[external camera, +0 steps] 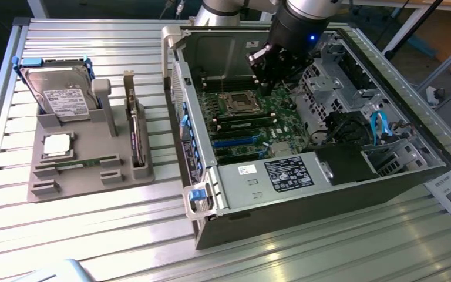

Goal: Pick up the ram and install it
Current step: 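Press down the ram until it locks into place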

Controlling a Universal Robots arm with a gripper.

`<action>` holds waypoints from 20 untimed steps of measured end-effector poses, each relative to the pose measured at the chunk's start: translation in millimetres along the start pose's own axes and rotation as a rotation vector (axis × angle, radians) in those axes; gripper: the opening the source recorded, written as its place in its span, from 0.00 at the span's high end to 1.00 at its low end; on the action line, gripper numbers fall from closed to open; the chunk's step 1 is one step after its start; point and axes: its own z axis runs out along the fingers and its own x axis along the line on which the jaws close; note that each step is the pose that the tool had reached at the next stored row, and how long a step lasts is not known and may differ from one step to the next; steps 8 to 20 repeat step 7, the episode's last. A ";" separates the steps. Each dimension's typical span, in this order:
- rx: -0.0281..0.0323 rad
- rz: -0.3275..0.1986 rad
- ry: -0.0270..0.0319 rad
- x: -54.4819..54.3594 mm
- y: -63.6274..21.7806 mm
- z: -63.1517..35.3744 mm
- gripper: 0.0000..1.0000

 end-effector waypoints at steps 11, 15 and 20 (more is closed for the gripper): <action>-0.0002 0.011 -0.0004 0.0 0.0 -0.1 0.90; -0.0002 0.011 -0.0004 0.0 0.0 -0.1 0.90; -0.0002 0.011 -0.0004 0.0 0.0 -0.1 0.90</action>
